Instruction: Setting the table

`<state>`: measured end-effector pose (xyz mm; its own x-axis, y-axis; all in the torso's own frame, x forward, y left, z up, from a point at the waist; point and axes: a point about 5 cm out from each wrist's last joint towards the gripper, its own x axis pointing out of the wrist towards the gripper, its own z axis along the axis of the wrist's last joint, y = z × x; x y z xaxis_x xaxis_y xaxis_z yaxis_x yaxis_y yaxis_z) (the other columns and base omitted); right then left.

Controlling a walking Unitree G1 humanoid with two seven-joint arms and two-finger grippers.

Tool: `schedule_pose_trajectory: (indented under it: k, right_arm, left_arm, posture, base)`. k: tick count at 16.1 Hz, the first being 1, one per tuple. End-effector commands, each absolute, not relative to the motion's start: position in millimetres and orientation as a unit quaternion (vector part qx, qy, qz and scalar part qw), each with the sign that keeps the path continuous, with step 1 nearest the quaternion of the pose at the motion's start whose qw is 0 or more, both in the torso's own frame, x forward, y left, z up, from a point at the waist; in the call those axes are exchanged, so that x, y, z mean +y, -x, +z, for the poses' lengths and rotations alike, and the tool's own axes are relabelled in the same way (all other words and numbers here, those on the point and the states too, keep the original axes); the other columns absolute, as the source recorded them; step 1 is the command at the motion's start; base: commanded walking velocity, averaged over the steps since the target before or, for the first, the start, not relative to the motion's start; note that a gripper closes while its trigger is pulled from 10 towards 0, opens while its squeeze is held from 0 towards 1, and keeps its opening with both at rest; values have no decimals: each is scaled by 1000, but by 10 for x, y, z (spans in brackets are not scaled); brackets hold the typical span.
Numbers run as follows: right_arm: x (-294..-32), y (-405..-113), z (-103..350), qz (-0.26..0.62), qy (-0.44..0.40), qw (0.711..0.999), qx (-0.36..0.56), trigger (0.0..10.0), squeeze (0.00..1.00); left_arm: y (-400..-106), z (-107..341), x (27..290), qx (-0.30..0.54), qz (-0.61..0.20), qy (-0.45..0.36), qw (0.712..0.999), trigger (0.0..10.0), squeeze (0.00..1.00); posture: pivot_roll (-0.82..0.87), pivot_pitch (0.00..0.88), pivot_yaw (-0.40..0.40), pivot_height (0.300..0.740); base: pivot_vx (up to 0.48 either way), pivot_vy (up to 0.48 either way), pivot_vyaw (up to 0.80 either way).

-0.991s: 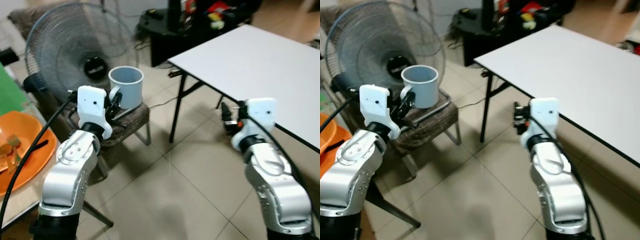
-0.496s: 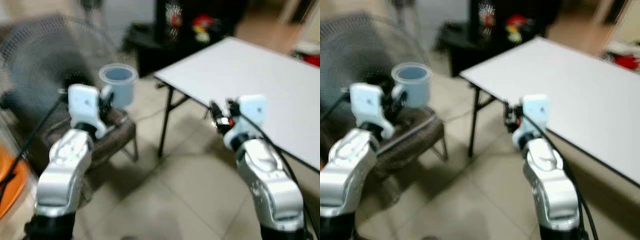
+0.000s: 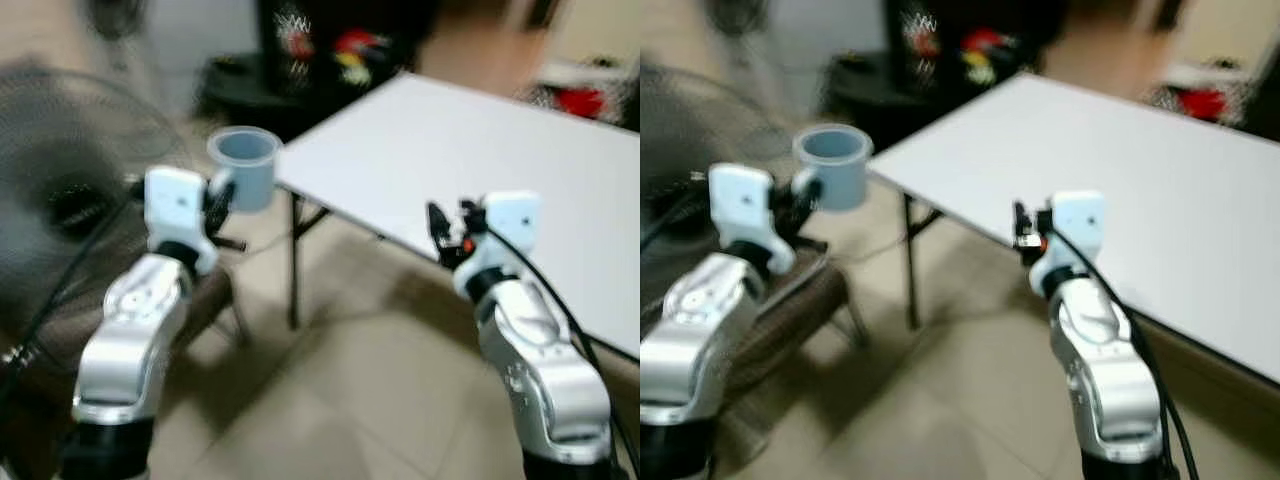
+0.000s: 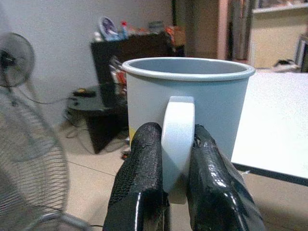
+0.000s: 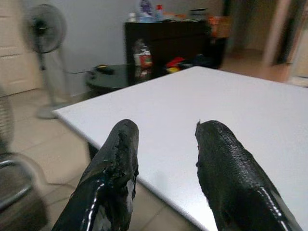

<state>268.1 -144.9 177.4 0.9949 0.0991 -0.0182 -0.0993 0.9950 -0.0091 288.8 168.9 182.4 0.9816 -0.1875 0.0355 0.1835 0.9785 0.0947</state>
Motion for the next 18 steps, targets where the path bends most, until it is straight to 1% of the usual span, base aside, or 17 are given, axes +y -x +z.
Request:
schedule_pose_trajectory:
  k: [1, 13, 18]
  right_arm:
    - [-1524, -2677, 1827, 37, 8, 999, -2, 10000, 0]
    - [-1522, -2654, 1791, 43, 9, 999, 2, 10000, 0]
    - [-1527, -2619, 1776, 43, 5, 999, 9, 10000, 0]
  left_arm:
    - [-2900, 1877, 1602, -35, -111, -45, 992, 10000, 0]
    - [-2875, 1801, 1628, -26, -117, -49, 992, 10000, 0]
    - [-2888, 1783, 1602, -23, -131, -49, 990, 10000, 0]
  posture:
    - [8, 0, 26, 740]
    - [11, 0, 27, 740]
    - [-6, 0, 36, 740]
  base:
    - [375, 0, -800]
    - [382, 0, 0]
    - [379, 0, -800]
